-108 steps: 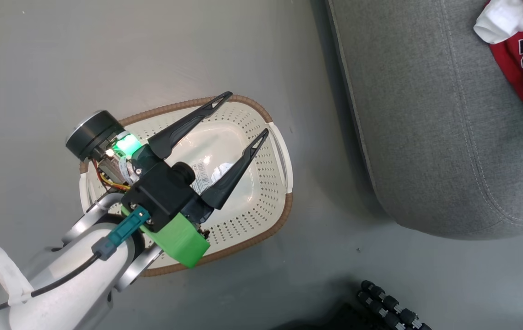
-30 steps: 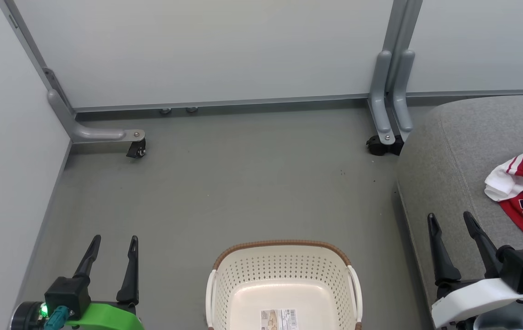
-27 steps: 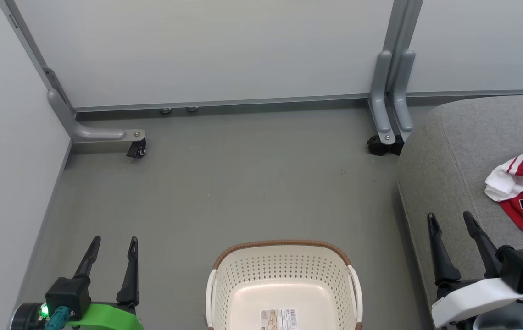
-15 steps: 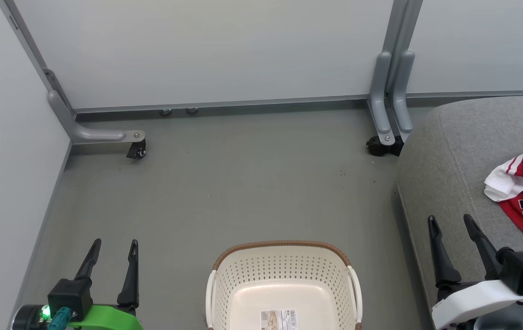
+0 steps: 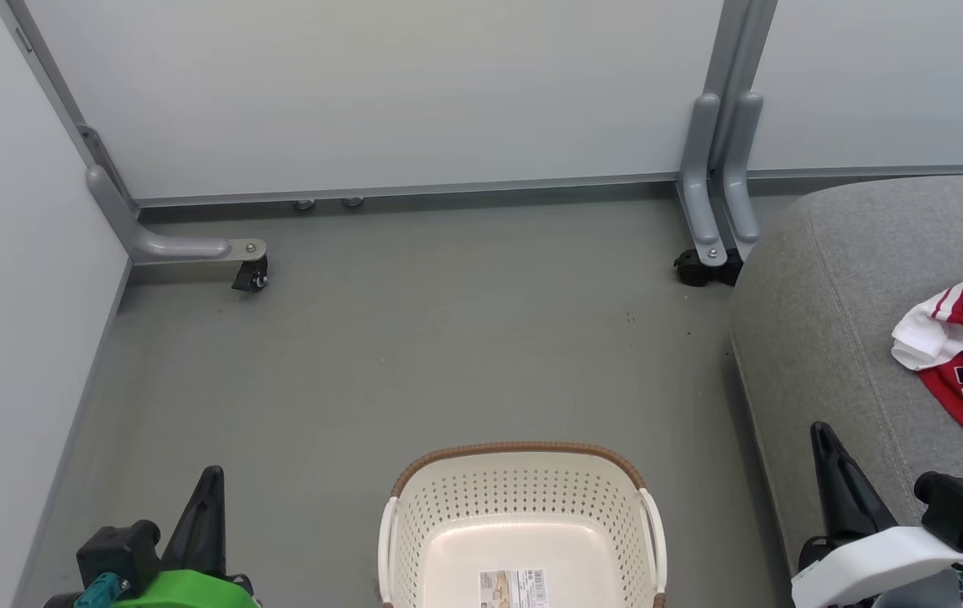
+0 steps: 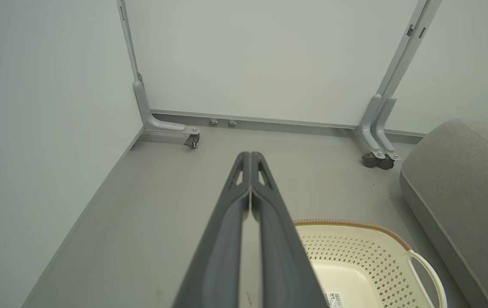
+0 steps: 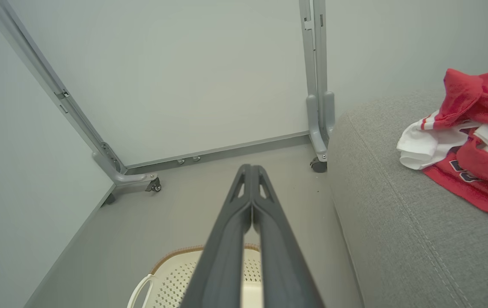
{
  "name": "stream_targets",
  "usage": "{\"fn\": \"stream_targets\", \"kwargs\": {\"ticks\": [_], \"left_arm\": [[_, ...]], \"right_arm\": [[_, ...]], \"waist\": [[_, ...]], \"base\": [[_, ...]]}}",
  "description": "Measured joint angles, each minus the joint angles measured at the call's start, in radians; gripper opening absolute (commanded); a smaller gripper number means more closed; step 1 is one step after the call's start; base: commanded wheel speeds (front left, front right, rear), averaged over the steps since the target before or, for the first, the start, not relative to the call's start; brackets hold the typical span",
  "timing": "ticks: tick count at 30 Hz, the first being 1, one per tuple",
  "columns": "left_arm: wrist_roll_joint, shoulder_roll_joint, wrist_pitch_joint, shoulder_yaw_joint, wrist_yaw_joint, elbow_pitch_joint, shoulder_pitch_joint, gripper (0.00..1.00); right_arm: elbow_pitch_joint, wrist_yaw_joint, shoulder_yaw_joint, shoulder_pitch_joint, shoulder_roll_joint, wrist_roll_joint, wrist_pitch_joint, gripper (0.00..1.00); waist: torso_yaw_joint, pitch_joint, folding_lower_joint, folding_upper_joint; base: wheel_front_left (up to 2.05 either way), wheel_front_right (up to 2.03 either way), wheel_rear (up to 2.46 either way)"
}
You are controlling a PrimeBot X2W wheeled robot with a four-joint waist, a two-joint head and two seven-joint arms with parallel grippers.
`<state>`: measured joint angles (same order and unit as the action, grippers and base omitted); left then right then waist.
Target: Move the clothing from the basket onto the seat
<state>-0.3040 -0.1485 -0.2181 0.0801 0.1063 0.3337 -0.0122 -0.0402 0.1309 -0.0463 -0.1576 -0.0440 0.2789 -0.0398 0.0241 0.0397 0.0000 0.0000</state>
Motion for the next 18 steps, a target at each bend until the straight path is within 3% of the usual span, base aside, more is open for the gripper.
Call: {"fn": "stream_targets", "kwargs": {"ticks": [18], "left_arm": [[-0.309, 0.021, 0.076, -0.043, 0.001, -0.022, 0.012, 0.0]], "right_arm": [[0.068, 0.0, 0.003, 0.057, -0.014, 0.331, 0.021, 0.0]], "waist": [[-0.004, -0.007, 0.0, 0.0]], "base": [[0.0, 0.0, 0.0]]}}
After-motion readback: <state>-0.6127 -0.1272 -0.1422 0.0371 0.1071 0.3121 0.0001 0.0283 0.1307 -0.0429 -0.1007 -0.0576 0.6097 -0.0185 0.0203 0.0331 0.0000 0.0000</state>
